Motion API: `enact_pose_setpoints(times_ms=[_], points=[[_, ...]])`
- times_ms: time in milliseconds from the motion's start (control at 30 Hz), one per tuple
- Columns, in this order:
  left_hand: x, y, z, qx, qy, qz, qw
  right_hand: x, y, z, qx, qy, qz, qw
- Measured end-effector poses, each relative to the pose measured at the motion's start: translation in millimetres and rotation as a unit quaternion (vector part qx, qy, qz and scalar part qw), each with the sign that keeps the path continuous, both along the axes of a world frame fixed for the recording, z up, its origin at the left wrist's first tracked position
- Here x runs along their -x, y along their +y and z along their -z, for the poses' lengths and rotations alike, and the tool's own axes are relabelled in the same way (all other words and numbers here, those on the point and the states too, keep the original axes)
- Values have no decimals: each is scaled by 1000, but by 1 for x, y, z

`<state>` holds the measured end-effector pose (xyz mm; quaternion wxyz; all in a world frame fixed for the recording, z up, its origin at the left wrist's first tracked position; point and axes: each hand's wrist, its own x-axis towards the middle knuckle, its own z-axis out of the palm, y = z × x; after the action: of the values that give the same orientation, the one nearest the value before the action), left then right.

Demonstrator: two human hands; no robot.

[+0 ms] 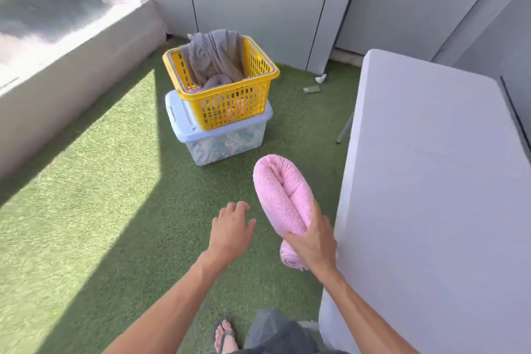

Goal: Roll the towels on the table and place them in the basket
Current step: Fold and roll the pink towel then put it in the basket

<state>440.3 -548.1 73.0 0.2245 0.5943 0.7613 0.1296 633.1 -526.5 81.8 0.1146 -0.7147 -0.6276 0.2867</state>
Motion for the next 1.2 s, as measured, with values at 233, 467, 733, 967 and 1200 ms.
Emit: enact_pose_setpoints(times_ms=[233,467,733,967,1200], points=[[76,70,6,0,22,-1,1000,79,85,11,41,33,-63,997],[157,216,19,0,38,-49,998,154,245,17,55,51,-125,989],[228,374,17,-39,58,-99,993,244,435,4,47,-4,-202,978],[302,481,50,-47,52,-121,990,327,561,24,58,-55,-270,960],[371,555,98,-17,74,-117,990,402,660,64,99,-145,-348,921]])
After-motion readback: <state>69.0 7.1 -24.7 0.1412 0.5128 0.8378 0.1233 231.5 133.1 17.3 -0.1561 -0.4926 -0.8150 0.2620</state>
